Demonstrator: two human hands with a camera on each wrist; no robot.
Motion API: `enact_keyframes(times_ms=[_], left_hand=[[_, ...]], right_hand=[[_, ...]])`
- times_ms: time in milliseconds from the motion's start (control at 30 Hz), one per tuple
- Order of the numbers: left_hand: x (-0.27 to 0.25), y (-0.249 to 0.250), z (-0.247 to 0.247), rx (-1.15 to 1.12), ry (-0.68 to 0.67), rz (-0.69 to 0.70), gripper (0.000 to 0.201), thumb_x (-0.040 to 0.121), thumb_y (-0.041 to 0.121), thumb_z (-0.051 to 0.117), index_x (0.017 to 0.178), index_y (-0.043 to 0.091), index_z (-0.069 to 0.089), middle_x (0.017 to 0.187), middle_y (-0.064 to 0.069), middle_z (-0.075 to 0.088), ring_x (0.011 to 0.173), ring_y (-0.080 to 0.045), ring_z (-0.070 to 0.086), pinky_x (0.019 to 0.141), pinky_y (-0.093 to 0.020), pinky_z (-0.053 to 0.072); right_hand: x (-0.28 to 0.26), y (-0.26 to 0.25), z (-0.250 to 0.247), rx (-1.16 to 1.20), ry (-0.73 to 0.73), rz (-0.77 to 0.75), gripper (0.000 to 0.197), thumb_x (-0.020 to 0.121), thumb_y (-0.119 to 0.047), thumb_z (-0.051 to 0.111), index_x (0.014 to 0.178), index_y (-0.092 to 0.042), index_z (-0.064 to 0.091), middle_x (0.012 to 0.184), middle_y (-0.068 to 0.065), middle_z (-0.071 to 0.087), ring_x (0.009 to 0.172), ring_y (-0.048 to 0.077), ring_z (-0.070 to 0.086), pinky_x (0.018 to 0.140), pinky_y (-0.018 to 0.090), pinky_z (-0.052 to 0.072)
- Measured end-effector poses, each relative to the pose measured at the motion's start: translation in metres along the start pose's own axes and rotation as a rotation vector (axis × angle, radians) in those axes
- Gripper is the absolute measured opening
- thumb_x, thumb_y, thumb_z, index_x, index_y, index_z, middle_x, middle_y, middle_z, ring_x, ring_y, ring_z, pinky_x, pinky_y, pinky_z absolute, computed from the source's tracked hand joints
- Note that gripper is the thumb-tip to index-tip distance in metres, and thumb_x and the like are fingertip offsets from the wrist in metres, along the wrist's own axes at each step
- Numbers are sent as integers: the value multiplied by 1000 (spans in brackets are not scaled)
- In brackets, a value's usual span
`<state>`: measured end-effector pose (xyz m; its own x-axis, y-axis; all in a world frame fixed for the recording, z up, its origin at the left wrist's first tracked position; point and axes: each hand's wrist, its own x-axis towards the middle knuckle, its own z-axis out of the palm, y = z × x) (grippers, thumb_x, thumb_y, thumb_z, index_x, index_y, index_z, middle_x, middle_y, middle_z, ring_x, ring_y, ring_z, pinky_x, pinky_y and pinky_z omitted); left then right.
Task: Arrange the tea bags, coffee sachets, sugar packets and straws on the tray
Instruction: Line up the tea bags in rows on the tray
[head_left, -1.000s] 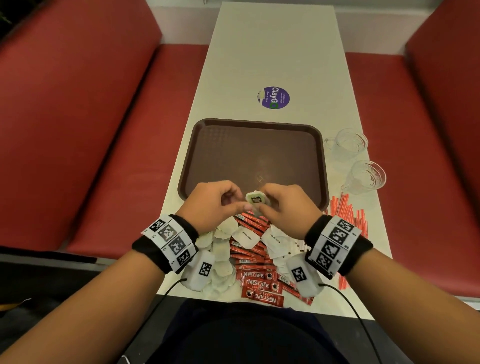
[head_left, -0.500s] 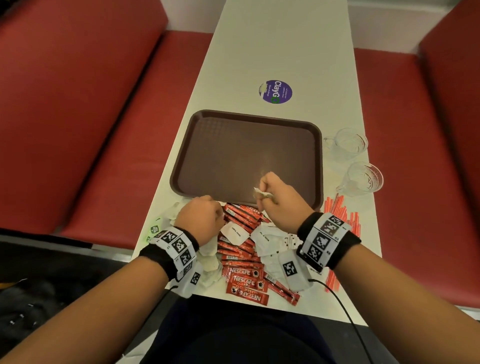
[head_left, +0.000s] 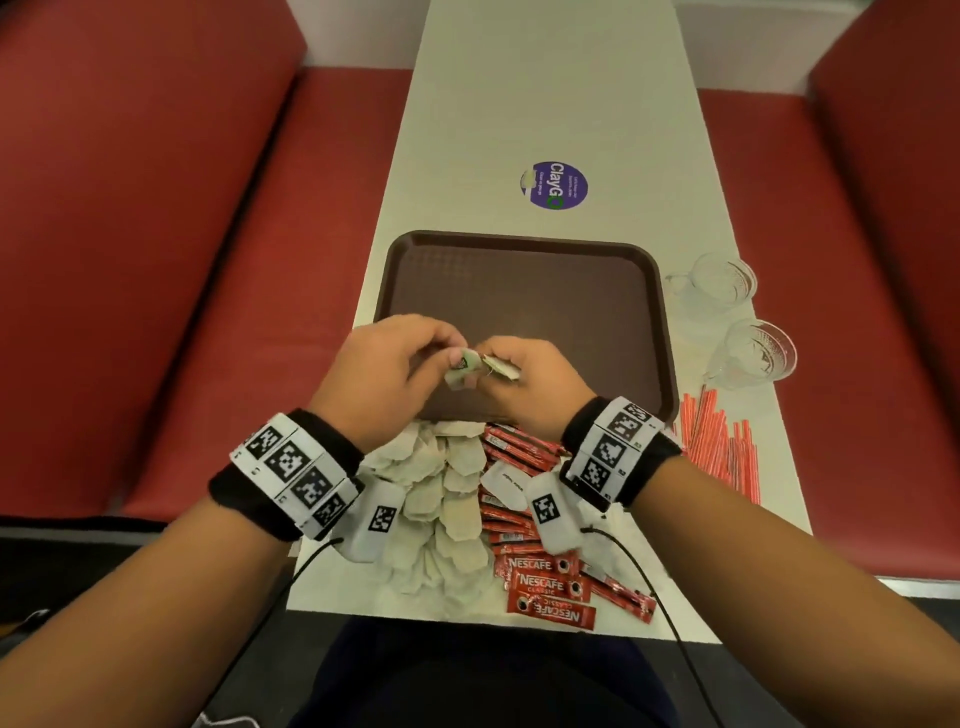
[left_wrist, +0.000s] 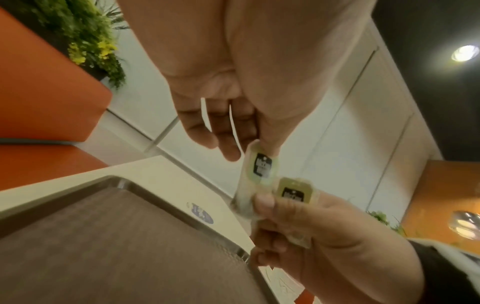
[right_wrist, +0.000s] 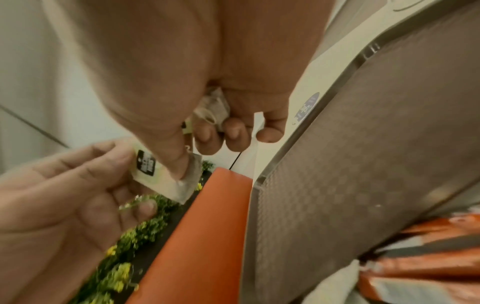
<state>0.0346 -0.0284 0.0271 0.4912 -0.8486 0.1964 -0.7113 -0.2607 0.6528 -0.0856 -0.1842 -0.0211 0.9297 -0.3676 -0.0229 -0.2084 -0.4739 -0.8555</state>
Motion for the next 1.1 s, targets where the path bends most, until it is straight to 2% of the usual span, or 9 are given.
enact_keyframes(times_ms=[100,167,233,367,500,633,800,933,1100], left_hand=[[6,-30,3,-179,-54,-148,14,87,28,75,101,26,72,86,14,69,76,0,61,71,-13,46],[9,-51,9,-220,-84,-210,8,86,28,76,93,27,72,85,10,72,75,-7,63,71,-23,51],[15,-67,14,-248,-75,-236,4,87,25,75,86,28,72,82,9,72,74,-15,64,71,-30,54],[43,-93,18,-199,5,-279,7,86,24,76,81,28,73,76,12,70,70,-7,60,73,-25,52],[91,-124,21,-52,75,-371,3,86,24,74,84,23,76,79,9,72,72,-7,64,77,-28,56],[135,-158,27,84,84,-514,15,87,26,69,93,16,79,87,-2,74,86,-19,69,83,-34,57],[163,-179,43,108,97,-670,15,85,23,70,93,15,79,89,-5,76,86,-19,71,84,-32,58],[171,-190,47,31,176,-784,7,74,20,78,70,22,73,75,0,74,67,-17,73,71,-35,63],[171,-188,47,40,158,-791,15,78,11,76,72,22,68,80,-5,72,57,-20,72,56,-37,62]], right_hand=[[14,-3,5,69,82,-5,4,90,-22,71,87,-24,69,77,-8,66,68,5,58,62,22,46],[21,1,10,92,109,31,7,91,-25,71,89,-18,72,77,-2,67,69,15,61,64,31,49],[27,10,16,139,96,89,13,93,-28,69,87,-16,70,69,-3,62,61,16,55,59,34,46],[34,33,24,28,72,207,19,101,-32,53,97,-24,70,74,-7,64,67,13,57,68,32,48],[35,53,24,-170,-85,312,34,106,-36,39,92,-23,67,83,-6,69,78,11,62,79,31,47],[30,61,23,-104,-208,367,33,106,-32,40,97,-17,68,87,-6,74,83,13,66,87,34,52],[23,64,20,-79,-244,331,30,106,-31,41,93,-22,67,89,-7,75,83,6,66,89,30,52],[20,68,19,-90,-267,305,31,106,-32,41,96,-21,68,88,-9,74,85,5,66,87,27,51],[16,73,19,-47,-259,314,31,105,-34,42,92,-23,68,84,-9,75,80,5,67,84,28,53]])
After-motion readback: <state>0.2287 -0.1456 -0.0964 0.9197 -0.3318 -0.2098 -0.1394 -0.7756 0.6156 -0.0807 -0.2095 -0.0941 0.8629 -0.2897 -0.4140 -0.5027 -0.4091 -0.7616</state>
